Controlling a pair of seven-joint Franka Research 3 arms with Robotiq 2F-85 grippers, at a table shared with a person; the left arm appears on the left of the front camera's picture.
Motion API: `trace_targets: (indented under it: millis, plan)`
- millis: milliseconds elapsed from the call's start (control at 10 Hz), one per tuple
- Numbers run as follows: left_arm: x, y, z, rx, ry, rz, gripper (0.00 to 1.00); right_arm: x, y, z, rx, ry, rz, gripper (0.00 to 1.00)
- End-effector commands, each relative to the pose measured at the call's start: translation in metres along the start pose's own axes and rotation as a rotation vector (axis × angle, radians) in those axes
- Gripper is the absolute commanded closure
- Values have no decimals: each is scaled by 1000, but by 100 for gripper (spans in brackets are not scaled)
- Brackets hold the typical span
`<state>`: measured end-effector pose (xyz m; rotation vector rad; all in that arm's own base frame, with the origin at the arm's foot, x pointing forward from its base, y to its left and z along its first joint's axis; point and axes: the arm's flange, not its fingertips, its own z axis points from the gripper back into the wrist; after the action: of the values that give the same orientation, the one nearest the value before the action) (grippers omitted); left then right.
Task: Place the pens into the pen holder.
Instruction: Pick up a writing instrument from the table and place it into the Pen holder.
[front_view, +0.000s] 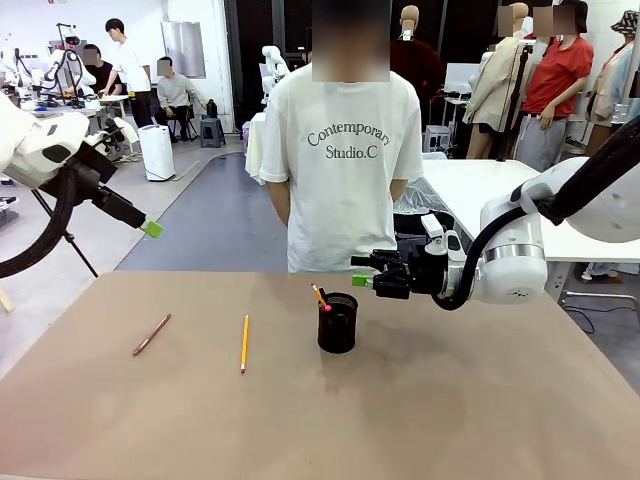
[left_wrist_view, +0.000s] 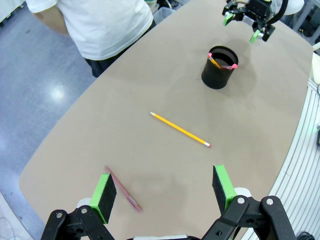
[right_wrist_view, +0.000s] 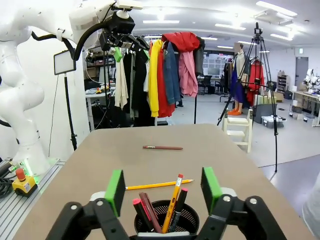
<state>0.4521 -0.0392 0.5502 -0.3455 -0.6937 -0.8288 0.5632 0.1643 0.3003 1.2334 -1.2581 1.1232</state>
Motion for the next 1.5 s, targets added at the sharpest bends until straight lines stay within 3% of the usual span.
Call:
trace_targets:
  millis: [0,400,700,1100,1400]
  plan:
    - [-1,-1,1,-1,-8,-1,0,19,-4,-4,29,21,2,0]
    - [-1,-1,1,-1,-8,-1,0,58,-2,-2,58,111,-43,0]
    - [-1,-1,1,-1,-8,-1,0,104,2,-4,83,318,-65,0]
    - [-1,-1,1,-1,-8,-1,0,182,7,1,75,633,14,0]
    - [-1,-1,1,-1,-8,-1,0,226,2,39,-19,734,126,0]
